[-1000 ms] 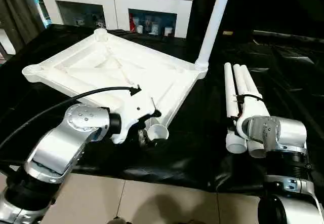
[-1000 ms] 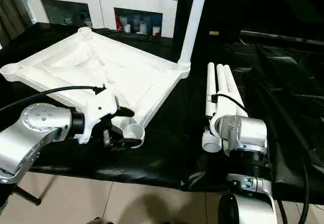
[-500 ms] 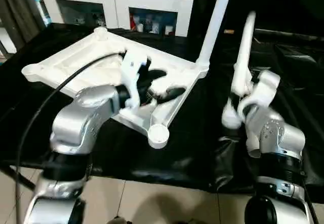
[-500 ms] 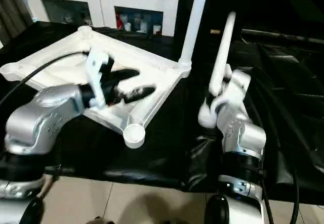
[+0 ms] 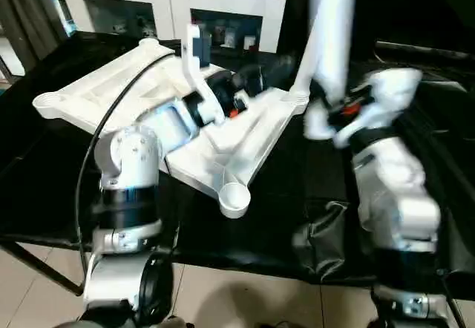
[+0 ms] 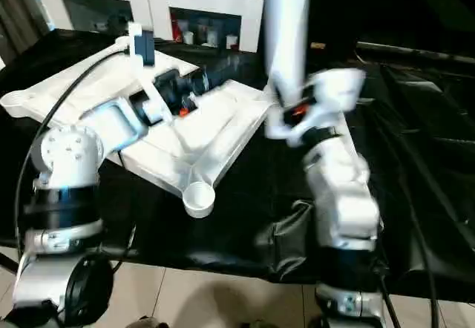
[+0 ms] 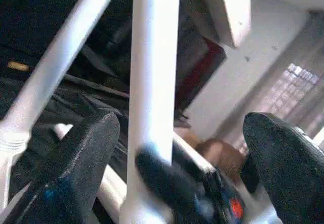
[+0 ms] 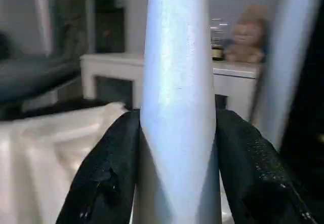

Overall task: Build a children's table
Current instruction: Pick table leg

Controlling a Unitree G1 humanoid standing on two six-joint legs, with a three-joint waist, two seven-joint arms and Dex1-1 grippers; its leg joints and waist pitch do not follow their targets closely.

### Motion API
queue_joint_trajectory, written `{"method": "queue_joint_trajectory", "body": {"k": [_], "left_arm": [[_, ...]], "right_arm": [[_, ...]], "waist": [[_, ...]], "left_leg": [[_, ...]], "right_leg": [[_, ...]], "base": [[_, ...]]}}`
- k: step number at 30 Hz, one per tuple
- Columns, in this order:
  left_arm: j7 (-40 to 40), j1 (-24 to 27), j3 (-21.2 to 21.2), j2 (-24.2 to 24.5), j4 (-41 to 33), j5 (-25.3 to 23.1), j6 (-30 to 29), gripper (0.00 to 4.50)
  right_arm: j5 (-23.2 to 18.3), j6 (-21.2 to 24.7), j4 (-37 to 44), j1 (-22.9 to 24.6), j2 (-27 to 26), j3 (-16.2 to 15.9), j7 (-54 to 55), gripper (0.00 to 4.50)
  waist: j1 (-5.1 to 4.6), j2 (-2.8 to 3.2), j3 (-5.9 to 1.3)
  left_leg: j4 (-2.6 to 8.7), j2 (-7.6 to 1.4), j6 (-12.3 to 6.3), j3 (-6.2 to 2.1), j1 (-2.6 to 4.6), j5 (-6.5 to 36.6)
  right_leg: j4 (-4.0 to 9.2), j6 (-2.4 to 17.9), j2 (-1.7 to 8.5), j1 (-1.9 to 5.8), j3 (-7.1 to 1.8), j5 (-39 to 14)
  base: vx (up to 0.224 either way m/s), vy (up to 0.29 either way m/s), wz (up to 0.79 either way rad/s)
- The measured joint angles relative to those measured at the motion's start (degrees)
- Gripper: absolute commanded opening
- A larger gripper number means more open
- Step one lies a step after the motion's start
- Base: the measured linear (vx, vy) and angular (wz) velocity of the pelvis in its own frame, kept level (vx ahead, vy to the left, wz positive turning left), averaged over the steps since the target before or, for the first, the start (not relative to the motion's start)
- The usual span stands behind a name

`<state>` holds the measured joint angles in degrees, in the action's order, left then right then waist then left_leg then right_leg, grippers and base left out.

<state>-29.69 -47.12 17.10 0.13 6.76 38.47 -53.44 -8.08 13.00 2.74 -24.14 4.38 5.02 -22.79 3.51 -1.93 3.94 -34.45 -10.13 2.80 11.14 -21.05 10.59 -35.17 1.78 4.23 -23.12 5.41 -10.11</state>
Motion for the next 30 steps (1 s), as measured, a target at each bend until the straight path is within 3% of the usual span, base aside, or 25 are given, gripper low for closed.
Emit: {"method": "queue_joint_trajectory", "body": {"k": [8, 16, 23, 26, 30], "left_arm": [[6.75, -1.6, 3.0, -1.24, 5.93, -0.05, 2.95, 4.5], [9.44, -2.57, 4.57, -1.68, 6.96, 0.1, 3.81, 4.5], [13.04, -2.57, 5.53, -2.76, 6.22, 0.84, 2.6, 3.74], [15.29, -2.57, 5.55, -3.23, 5.97, 1.01, 2.68, 3.71], [17.22, -2.57, 5.64, -3.92, 5.98, 0.91, 2.91, 3.28]], "right_arm": [[4.22, -6.26, -0.66, 1.94, 1.23, -7.88, -3.33, 1.86], [11.5, -6.66, -4.14, 1.65, 3.6, -12.33, -0.24, 1.86], [18.49, -6.74, -6.54, 0.06, 4.71, -15.09, 4.86, 1.86], [21.41, -6.76, -7.46, -0.66, 5.11, -16.22, 6.82, 1.86], [24.65, -6.86, -7.72, -0.71, 5.45, -17.47, 8.69, 1.86]], "waist": [[0.04, -0.05, 0.02], [0.04, -0.14, 0.04], [-0.05, -0.3, 0.13], [-0.02, -0.35, 0.12], [-0.02, -0.4, 0.14]], "left_leg": [[-0.02, 0.0, -0.05, -0.03, -0.06, 0.0], [-0.04, 0.0, -0.14, -0.04, -0.09, 0.01], [-0.05, 0.0, -0.15, -0.04, -0.09, 0.01], [-0.06, 0.0, -0.15, -0.04, -0.1, 0.02], [-0.07, 0.0, -0.17, -0.04, -0.12, 0.03]], "right_leg": [[0.06, -0.05, 0.0, 0.01, 0.02, 0.04], [0.1, -0.04, 0.01, 0.01, 0.03, 0.04], [0.08, -0.05, 0.01, 0.0, 0.03, 0.04], [0.08, -0.05, 0.01, 0.0, 0.03, 0.03], [0.09, -0.06, 0.01, 0.0, 0.03, 0.03]], "base": [[0.0, 0.0, 0.0], [0.0, 0.0, 0.0], [0.0, 0.0, 0.0], [0.0, 0.0, 0.0], [0.0, 0.0, 0.0]]}}
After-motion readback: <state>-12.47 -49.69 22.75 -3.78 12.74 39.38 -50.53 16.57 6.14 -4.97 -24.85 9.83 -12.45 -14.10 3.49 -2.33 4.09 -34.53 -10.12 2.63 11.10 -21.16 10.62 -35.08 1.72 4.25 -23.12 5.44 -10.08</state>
